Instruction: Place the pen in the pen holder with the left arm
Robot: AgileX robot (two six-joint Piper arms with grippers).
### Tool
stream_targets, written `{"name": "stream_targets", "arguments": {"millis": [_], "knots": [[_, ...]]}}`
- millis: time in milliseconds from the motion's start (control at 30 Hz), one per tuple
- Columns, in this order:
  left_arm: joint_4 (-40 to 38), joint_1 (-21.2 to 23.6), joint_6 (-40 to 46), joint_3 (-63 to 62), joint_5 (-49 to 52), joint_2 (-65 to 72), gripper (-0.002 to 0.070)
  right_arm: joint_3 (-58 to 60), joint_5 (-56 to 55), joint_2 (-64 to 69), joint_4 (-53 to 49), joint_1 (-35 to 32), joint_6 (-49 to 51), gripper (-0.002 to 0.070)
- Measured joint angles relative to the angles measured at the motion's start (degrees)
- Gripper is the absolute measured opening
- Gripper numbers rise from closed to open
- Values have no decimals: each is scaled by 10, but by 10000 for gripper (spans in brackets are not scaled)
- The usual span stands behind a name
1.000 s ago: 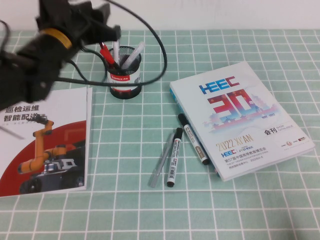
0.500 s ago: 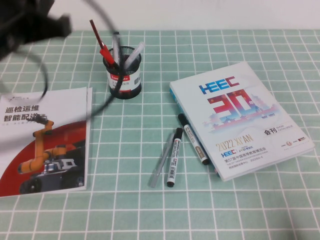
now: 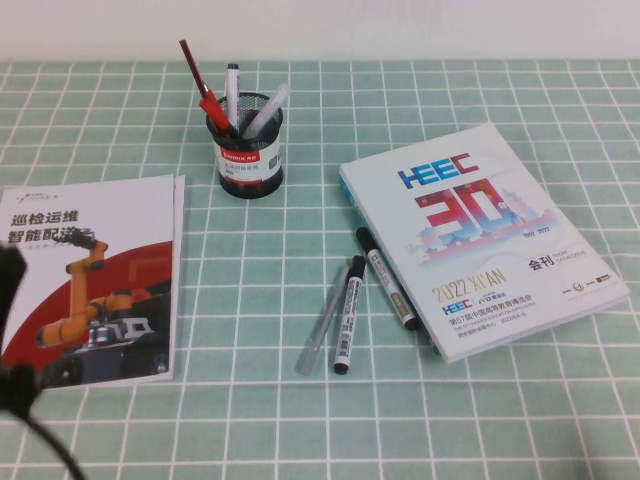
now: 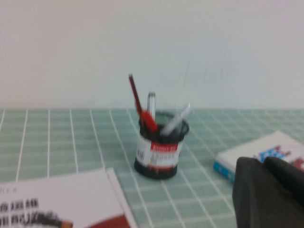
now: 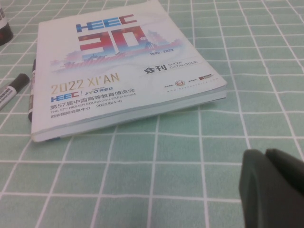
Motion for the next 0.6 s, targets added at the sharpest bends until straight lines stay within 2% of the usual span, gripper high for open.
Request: {"name": "stream_targets", "arguments": {"millis": [167, 433, 600], "knots": [[0, 0, -24, 59, 12, -51, 0, 0, 0, 0, 0, 0, 0, -20], [2, 0, -34, 73, 60, -73, 0, 0, 0, 0, 0, 0, 0, -20], [-33, 21, 41, 78, 102, -138, 0, 0, 0, 0, 0, 0, 0, -20]]}}
